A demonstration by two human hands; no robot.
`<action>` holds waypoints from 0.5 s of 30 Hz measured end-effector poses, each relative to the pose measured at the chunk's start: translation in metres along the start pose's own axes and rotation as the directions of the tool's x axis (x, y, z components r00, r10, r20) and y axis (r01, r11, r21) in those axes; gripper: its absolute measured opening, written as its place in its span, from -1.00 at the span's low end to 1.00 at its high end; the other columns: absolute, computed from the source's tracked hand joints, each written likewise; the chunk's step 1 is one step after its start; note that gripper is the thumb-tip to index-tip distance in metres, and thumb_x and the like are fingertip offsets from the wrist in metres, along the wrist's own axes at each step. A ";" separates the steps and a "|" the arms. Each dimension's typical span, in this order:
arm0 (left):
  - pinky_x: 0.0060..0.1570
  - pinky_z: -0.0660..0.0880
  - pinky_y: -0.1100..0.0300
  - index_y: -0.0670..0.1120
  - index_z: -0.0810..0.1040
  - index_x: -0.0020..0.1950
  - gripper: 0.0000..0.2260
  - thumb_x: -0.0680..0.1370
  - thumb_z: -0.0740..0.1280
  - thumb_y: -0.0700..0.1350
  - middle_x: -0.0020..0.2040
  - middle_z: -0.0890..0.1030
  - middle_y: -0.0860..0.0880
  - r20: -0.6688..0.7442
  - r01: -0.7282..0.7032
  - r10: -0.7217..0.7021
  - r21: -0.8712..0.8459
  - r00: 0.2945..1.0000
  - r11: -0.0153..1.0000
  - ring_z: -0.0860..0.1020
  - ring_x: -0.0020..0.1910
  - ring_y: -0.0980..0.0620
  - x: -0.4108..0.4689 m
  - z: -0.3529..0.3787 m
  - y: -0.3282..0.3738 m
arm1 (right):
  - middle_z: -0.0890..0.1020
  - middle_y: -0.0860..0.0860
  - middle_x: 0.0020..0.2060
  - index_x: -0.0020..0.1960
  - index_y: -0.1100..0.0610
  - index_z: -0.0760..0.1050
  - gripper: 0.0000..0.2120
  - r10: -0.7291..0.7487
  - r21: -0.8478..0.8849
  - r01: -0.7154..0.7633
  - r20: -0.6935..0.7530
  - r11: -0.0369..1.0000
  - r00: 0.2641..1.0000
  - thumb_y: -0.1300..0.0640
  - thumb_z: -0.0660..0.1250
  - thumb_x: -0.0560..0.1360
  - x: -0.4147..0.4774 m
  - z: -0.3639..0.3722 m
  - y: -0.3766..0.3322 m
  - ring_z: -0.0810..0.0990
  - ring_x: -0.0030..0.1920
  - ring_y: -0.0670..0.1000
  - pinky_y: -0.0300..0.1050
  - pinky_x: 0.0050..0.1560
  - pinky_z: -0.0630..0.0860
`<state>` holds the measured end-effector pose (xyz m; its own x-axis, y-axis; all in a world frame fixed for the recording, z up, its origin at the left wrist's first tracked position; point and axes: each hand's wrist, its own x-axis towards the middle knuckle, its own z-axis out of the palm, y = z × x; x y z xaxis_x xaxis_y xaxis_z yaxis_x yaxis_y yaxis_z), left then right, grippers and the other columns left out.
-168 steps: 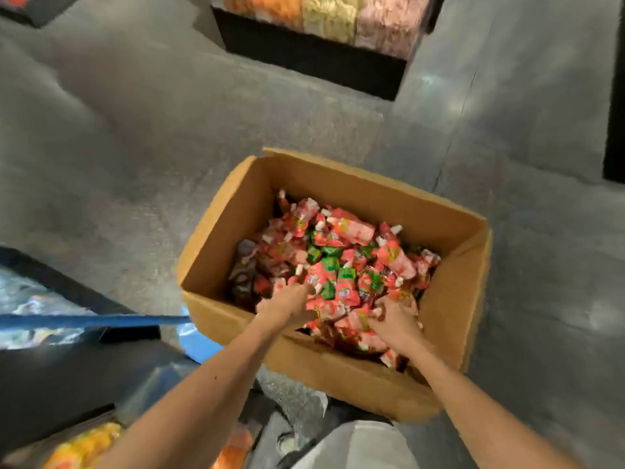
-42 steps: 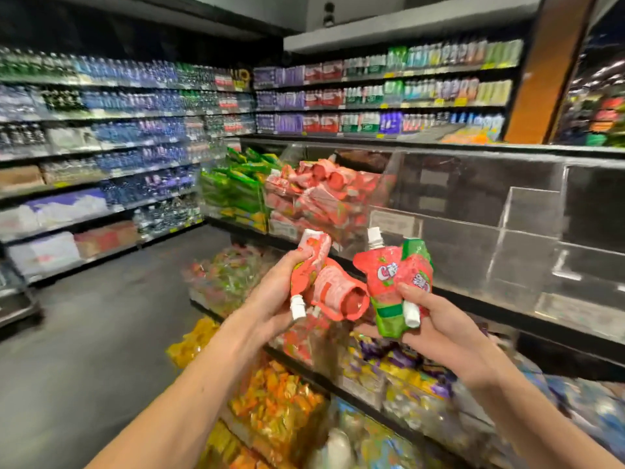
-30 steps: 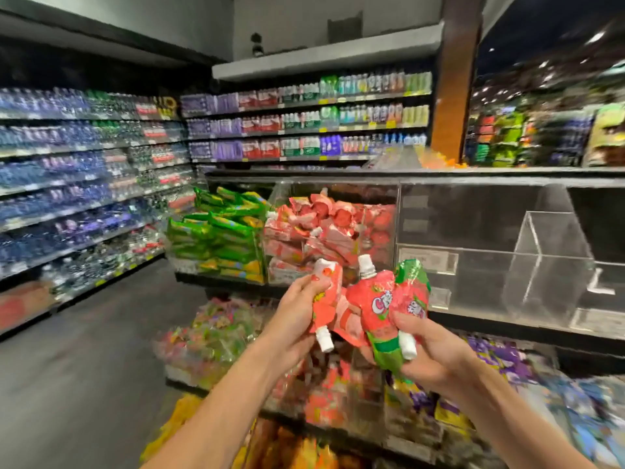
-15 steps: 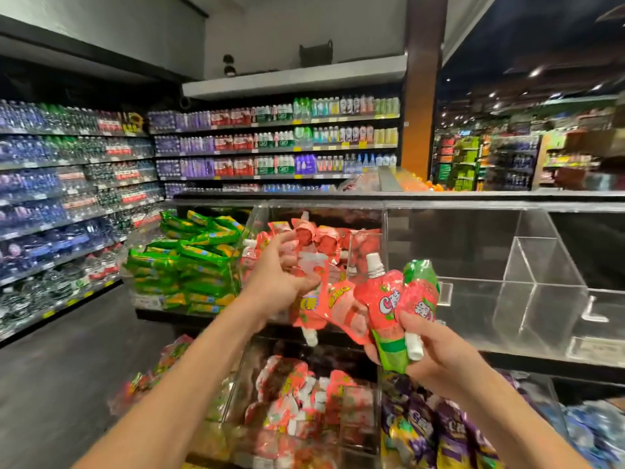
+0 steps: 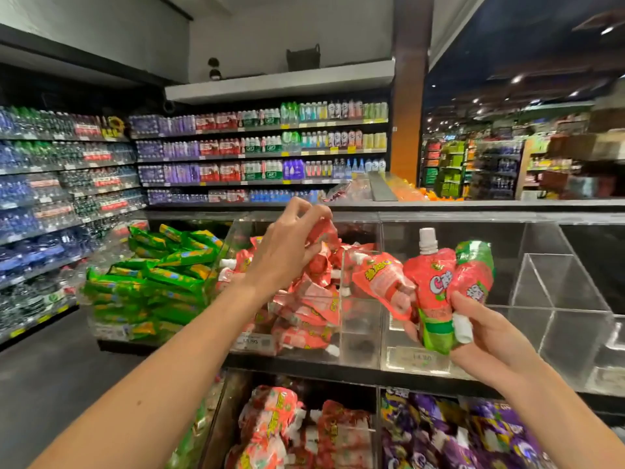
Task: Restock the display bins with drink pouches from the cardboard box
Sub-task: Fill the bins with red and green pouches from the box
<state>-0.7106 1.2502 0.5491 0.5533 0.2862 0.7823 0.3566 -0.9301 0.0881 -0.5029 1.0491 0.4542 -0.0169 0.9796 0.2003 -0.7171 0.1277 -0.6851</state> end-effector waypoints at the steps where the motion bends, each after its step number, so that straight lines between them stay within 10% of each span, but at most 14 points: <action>1: -0.16 0.55 0.05 0.04 0.47 0.18 -0.64 0.48 0.49 -0.21 0.09 0.43 -0.02 0.017 -0.029 0.029 0.032 0.999 0.999 0.57 -0.15 -0.09 0.001 0.011 -0.006 | 0.14 0.26 0.55 0.57 0.34 0.03 -0.48 -0.017 0.000 0.017 -0.029 1.000 0.999 0.12 -0.32 0.71 0.001 -0.003 -0.002 0.07 0.58 0.17 0.12 0.53 -0.19; 5: -0.21 0.55 -0.04 -0.02 0.43 0.07 -0.69 0.47 0.41 -0.33 0.08 0.35 -0.08 0.081 -0.049 0.037 0.141 0.996 0.989 0.56 -0.33 -0.18 0.003 0.047 -0.025 | 0.23 0.28 0.52 0.54 0.34 0.12 -0.54 -0.161 -0.077 0.152 -0.126 0.985 0.979 0.14 -0.19 0.73 -0.002 -0.005 0.005 0.17 0.55 0.20 0.18 0.54 -0.01; 8: -0.23 0.59 -0.09 -0.07 0.43 0.05 -0.74 0.49 0.41 -0.34 0.02 0.34 -0.08 0.072 0.004 -0.014 0.132 0.997 0.991 0.54 -0.36 -0.12 0.006 0.060 -0.034 | 0.53 0.33 0.30 0.35 0.38 0.46 -0.54 -0.195 -0.070 0.186 -0.155 0.980 0.968 0.24 0.45 0.51 0.000 0.016 0.015 0.54 0.30 0.26 0.26 0.27 0.47; 11: -0.14 0.62 -0.04 -0.12 0.53 0.14 -0.73 0.49 0.49 -0.21 0.05 0.45 -0.13 0.148 -0.025 0.012 0.082 0.989 0.996 0.62 -0.21 -0.19 0.017 0.065 -0.032 | 0.66 0.30 0.08 0.10 0.34 0.66 -0.36 -0.248 -0.061 0.242 -0.125 0.968 0.961 0.26 0.74 0.05 0.001 0.031 0.020 0.70 0.02 0.25 0.19 -0.07 0.64; 15: 0.14 0.52 -0.08 0.07 0.44 0.44 -0.58 0.58 0.37 0.05 0.21 0.47 -0.05 0.371 0.009 -0.018 0.028 0.929 1.000 0.58 0.14 -0.16 0.024 0.060 -0.036 | 0.66 0.31 0.09 0.10 0.33 0.66 -0.36 -0.226 -0.086 0.213 -0.192 0.973 0.955 0.26 0.74 0.05 0.004 0.045 0.029 0.69 0.03 0.26 0.19 -0.07 0.64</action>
<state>-0.6648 1.3043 0.5275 0.7862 0.3682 0.4963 0.3821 -0.9208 0.0778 -0.5552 1.0494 0.4670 0.2798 0.9366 0.2111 -0.6418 0.3460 -0.6844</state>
